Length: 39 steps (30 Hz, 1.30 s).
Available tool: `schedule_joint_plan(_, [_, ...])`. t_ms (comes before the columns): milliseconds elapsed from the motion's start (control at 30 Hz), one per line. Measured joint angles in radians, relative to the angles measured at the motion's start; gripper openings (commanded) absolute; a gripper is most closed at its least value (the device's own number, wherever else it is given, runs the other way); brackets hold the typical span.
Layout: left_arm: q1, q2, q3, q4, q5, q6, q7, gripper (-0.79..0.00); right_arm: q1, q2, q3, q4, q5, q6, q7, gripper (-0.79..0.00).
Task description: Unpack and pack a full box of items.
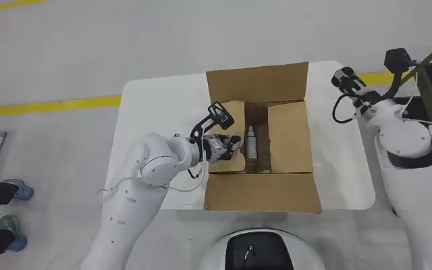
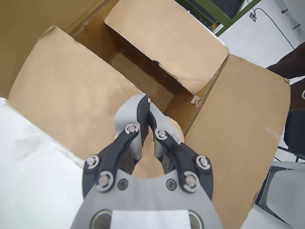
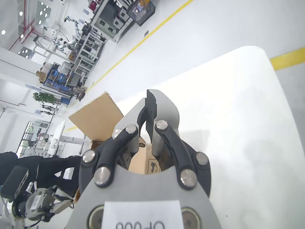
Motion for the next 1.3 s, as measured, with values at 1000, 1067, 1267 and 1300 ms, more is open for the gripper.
schedule_joint_plan(1000, [0.006, 0.021, -0.069, 0.018, -0.077, 0.035, -0.010, 0.000, 0.065, 0.026, -0.055, 0.046, 0.245, -0.246, 0.359, -0.785])
schedule_joint_plan(1067, [0.028, 0.031, -0.112, -0.012, -0.084, 0.041, -0.021, 0.000, 0.032, 0.031, -0.056, 0.017, 0.219, -0.264, 0.370, -0.785])
schedule_joint_plan(1267, [0.129, 0.067, -0.271, -0.137, -0.114, 0.048, -0.066, 0.000, -0.080, 0.042, -0.052, -0.076, 0.179, -0.320, 0.368, -0.785])
schedule_joint_plan(1300, [0.149, 0.073, -0.298, -0.159, -0.116, 0.049, -0.071, 0.000, -0.096, 0.044, -0.053, -0.090, 0.170, -0.332, 0.361, -0.785])
